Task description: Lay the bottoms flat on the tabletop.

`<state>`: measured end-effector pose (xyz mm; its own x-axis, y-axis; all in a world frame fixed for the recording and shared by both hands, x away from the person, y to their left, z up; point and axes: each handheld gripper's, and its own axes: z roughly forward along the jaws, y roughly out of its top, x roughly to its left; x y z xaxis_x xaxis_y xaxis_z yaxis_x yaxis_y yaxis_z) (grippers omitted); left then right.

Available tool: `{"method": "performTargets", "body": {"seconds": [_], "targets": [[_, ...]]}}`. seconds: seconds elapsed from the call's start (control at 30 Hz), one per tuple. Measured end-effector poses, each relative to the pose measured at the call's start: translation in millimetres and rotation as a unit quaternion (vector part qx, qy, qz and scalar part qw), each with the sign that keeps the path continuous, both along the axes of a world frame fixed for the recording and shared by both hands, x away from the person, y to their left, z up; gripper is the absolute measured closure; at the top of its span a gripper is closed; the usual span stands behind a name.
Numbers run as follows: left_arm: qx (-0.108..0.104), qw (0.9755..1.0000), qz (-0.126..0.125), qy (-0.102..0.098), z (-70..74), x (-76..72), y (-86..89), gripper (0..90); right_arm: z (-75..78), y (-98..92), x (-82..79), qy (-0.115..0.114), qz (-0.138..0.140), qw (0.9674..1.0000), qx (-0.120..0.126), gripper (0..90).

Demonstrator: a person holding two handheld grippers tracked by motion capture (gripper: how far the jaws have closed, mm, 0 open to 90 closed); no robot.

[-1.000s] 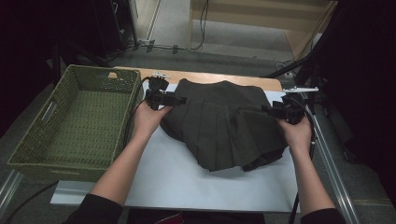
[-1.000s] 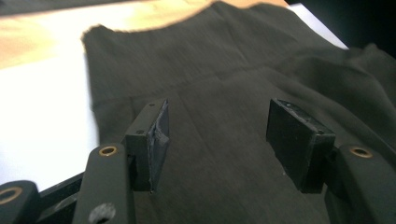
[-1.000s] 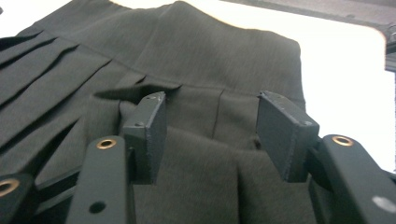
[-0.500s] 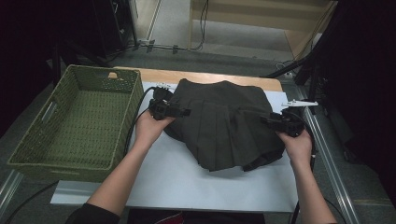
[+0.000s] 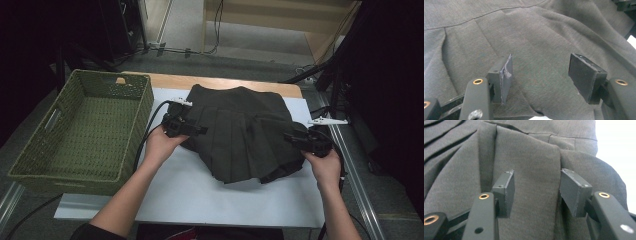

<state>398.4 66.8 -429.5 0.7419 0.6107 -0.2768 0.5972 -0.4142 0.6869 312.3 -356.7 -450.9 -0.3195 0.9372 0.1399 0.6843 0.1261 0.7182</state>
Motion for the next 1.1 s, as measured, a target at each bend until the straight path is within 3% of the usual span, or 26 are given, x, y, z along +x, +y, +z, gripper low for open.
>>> {"method": "performTargets", "body": {"seconds": [0.57,0.73,0.9,1.0,1.1], "targets": [[0.002,1.0,-0.002,-0.001,-3.1,-3.5,1.3,36.5,-29.4,-0.6,-18.4,0.029,-0.013,0.9995,-0.001,41.7],[0.003,1.0,-0.006,-0.002,-4.2,-4.6,0.3,36.6,-41.9,2.9,-15.0,0.056,-0.003,0.9984,0.002,56.2],[0.006,1.0,-0.008,0.0,-5.4,-5.2,-0.3,36.6,-39.1,6.9,-17.0,0.091,0.021,0.9956,0.015,84.6],[0.006,0.9999,-0.009,-0.002,-5.1,-5.9,-0.9,36.6,-29.9,10.9,-22.0,0.097,0.035,0.9943,0.029,85.6],[0.003,0.9999,-0.01,-0.003,-4.1,-6.6,-1.3,36.6,-18.0,17.2,-30.7,0.085,0.048,0.9945,0.037,85.7]]}}
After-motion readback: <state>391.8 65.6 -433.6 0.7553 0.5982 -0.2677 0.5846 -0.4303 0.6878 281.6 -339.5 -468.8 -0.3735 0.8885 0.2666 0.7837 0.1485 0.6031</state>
